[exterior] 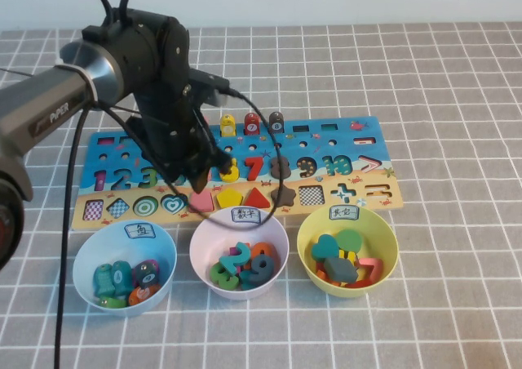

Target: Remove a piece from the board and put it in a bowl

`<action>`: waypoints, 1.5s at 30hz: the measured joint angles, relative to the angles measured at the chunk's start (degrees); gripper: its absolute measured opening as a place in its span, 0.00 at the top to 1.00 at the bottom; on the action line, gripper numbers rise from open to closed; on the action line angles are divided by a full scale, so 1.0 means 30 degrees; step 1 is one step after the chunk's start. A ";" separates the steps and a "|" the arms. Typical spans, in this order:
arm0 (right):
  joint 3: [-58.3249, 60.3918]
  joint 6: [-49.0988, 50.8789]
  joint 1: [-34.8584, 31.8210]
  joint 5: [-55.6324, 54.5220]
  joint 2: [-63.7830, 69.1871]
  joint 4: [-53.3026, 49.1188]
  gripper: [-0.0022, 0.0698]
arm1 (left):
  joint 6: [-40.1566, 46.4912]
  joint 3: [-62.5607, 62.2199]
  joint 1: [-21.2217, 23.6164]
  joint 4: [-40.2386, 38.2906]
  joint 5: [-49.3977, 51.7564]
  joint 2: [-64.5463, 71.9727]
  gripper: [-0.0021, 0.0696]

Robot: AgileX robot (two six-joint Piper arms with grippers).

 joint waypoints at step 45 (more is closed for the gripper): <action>0.0000 0.0000 0.0000 0.0000 0.0000 0.0000 0.99 | 2.5679 0.2681 0.0562 -0.2411 -0.1207 -0.1428 0.28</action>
